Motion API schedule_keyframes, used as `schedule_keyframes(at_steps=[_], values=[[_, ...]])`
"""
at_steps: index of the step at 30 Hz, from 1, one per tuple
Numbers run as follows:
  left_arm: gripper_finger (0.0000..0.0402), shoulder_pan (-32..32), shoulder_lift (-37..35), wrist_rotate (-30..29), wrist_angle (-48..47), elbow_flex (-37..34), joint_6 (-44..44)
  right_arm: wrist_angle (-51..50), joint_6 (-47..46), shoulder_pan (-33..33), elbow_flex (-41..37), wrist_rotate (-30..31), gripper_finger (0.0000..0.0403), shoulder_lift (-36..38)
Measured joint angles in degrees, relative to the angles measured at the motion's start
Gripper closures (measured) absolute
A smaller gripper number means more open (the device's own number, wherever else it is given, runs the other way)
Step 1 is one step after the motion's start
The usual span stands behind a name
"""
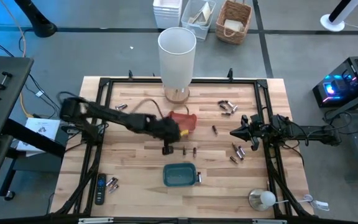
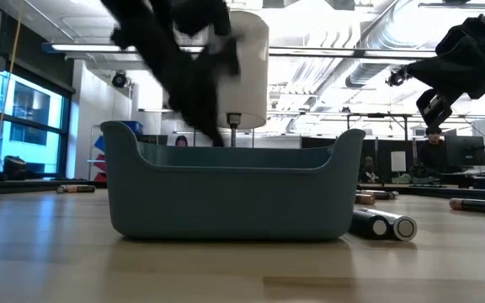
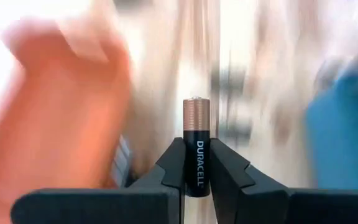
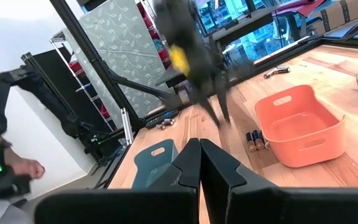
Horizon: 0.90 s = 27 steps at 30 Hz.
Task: Sort batteries
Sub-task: Put the black battery into the orange bin
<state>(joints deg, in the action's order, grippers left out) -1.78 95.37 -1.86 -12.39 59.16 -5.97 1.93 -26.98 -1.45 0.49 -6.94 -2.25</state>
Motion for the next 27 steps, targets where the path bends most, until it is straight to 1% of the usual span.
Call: schedule_keyframes(at_steps=[1, 3, 6, 7, 9, 13, 15, 17, 20, 24, 27], values=[[0.0370, 0.1, -2.3, -0.7, 0.2, 0.0, 0.1, 0.0, 0.0, 0.0, 0.0, 0.0, 0.0403, 0.0], [0.0370, 0.0, -6.0, -4.0, 0.3, -0.2, 1.6, 0.0, 0.0, 0.0, 0.0, 0.0, 0.0403, 0.0], [0.0370, 0.6, -10.0, -12.4, 2.0, -0.2, 5.9, 0.0, 0.0, 0.0, 0.0, 0.0, 0.0403, 0.0], [0.0370, 1.6, -10.5, -13.8, 2.5, 0.0, 6.8, 0.0, 0.0, 0.0, 0.0, 0.0, 0.0403, 0.0], [0.0370, 4.1, -10.1, -12.5, 1.0, 0.0, 7.6, 0.0, 0.0, 0.0, 0.0, 0.0, 0.0403, 0.0], [0.0370, 8.0, -4.6, -6.5, -3.0, -0.3, 7.6, 0.0, 0.0, 0.0, 0.0, 0.1, 0.0403, 0.0], [0.0367, 9.3, -1.8, -4.3, -1.9, -0.2, 7.6, 0.0, 0.0, 0.0, 0.0, 0.2, 0.0403, 0.1], [0.0344, 9.9, 0.7, -2.8, -1.1, -0.1, 7.7, 0.0, 0.0, 0.0, 0.0, 0.3, 0.0403, -0.1], [0.0297, 9.8, 2.8, -3.0, -2.0, 0.7, 8.1, 0.0, 0.0, 0.0, 0.0, 0.3, 0.0403, -0.1], [0.0248, 9.5, 1.6, -3.5, -1.9, 3.0, 8.2, 0.0, 0.0, 0.0, 0.0, 0.3, 0.0403, -0.1], [0.0229, 9.6, -0.7, -2.9, -2.4, 5.1, 9.9, 0.0, 0.0, 0.0, 0.0, 0.3, 0.0403, -0.1]])
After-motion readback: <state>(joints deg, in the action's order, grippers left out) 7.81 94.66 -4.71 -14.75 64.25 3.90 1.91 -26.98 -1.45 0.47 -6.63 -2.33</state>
